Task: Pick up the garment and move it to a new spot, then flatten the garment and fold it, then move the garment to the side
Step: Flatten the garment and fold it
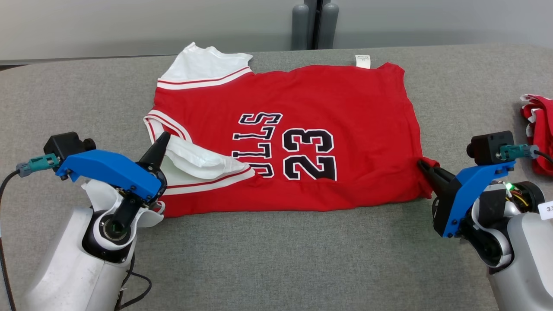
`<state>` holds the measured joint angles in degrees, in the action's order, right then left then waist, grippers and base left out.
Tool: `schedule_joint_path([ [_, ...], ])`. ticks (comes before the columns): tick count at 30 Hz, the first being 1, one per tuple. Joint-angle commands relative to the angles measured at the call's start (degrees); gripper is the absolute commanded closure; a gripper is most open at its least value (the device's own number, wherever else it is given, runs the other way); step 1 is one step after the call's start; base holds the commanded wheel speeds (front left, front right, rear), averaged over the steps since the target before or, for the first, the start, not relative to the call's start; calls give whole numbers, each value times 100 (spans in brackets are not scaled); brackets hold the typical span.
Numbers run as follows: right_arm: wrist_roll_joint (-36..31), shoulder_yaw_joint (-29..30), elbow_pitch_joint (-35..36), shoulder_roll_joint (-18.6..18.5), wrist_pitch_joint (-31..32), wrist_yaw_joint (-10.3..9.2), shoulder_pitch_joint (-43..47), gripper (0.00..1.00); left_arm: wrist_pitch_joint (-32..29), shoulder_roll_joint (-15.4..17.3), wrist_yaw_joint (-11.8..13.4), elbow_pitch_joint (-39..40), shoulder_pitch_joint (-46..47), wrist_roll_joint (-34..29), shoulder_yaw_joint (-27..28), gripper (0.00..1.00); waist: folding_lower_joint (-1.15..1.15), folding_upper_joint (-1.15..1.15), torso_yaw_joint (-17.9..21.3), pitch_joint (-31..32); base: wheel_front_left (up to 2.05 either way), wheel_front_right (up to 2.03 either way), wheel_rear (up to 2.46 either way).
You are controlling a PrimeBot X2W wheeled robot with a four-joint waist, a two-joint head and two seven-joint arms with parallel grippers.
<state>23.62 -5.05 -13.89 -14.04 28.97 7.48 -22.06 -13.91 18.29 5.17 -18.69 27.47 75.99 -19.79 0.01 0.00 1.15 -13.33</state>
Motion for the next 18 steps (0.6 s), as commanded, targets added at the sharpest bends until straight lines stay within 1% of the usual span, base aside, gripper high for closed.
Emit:
schedule_joint_path([
  [1,32,-18,-50,-31,-56,3,-116,100,41,-17,-29,-86,105,-30,1,100,-1,0,2,-7,0,0,0],
  [9,46,-79,-414,-44,-372,3,-278,100,274,-60,-237,-764,280,-112,56,100,-1,0,20,-1,0,0,0],
  [13,-42,51,-565,-12,-522,3,-288,100,392,-54,-357,-962,398,-150,85,100,-1,0,26,-34,0,0,0],
  [18,-156,28,-682,10,-581,3,-365,100,437,-54,-432,-1127,605,-240,50,100,-1,0,48,-106,0,0,0],
])
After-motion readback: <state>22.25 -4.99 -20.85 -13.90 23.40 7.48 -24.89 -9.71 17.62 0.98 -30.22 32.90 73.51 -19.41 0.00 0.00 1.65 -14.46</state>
